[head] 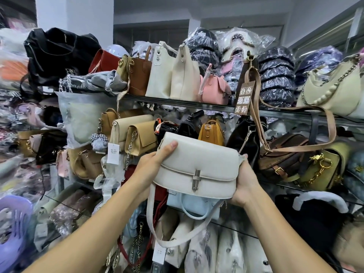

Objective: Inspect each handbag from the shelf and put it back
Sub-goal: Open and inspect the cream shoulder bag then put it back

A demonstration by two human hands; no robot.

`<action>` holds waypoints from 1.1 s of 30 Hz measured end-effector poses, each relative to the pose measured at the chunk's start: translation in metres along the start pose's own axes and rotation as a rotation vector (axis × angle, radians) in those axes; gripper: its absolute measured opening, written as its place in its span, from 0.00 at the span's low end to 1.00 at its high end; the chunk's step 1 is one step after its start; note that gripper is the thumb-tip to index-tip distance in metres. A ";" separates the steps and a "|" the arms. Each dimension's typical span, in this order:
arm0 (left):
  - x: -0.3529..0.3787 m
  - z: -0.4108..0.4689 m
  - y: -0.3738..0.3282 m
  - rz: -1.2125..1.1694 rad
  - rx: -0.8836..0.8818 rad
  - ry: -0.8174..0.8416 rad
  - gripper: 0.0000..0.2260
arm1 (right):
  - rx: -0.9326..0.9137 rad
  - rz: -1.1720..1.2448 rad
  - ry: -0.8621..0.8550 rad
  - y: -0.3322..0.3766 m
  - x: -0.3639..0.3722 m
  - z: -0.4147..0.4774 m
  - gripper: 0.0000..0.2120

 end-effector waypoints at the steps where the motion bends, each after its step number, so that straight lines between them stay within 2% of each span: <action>1: -0.002 0.002 0.000 -0.027 -0.039 0.008 0.26 | -0.025 0.000 0.039 0.001 0.004 -0.003 0.44; 3: -0.004 0.006 0.001 -0.061 -0.136 0.029 0.38 | -0.071 -0.024 0.125 0.003 0.008 -0.010 0.46; 4: -0.005 0.006 0.000 -0.078 -0.174 0.034 0.39 | -0.078 -0.048 0.164 0.004 0.008 -0.011 0.46; 6: -0.008 0.007 -0.002 -0.079 -0.232 0.052 0.30 | -0.087 -0.126 0.215 0.004 0.007 -0.014 0.44; 8: -0.008 0.006 -0.005 -0.070 -0.309 0.090 0.23 | -0.108 -0.233 0.257 0.004 0.007 -0.016 0.38; 9: -0.010 0.008 -0.004 -0.056 -0.343 0.098 0.22 | -0.114 -0.289 0.260 0.004 0.006 -0.016 0.35; 12: -0.018 0.009 -0.004 -0.051 -0.412 0.102 0.24 | -0.136 -0.291 0.204 0.006 0.003 -0.016 0.40; 16: -0.021 0.005 -0.003 -0.019 -0.405 0.149 0.22 | -0.051 -0.355 0.178 0.006 0.001 -0.021 0.24; 18: -0.019 0.003 -0.001 -0.009 -0.392 0.171 0.19 | -0.049 -0.380 0.158 0.005 0.000 -0.023 0.21; 20: -0.019 0.002 0.001 -0.007 -0.391 0.188 0.17 | -0.051 -0.393 0.138 0.004 -0.004 -0.019 0.22; 23: -0.020 0.000 0.001 -0.024 -0.393 0.185 0.18 | -0.052 -0.368 0.126 0.002 -0.006 -0.017 0.31; 28: -0.021 -0.003 0.003 -0.072 -0.417 0.194 0.25 | -0.061 -0.342 0.104 0.004 -0.008 -0.021 0.33; 33: -0.023 -0.003 0.005 -0.158 -0.418 0.215 0.31 | -0.047 -0.281 0.028 0.005 -0.016 -0.016 0.42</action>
Point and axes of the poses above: each hand's wrist, its own z-axis towards the middle knuckle, its own x-axis out of the palm, y = z × x, the point moved 1 cm from there along z, towards the middle knuckle, and after that the axes turned 14 degrees about z, right-handed, at the moved point
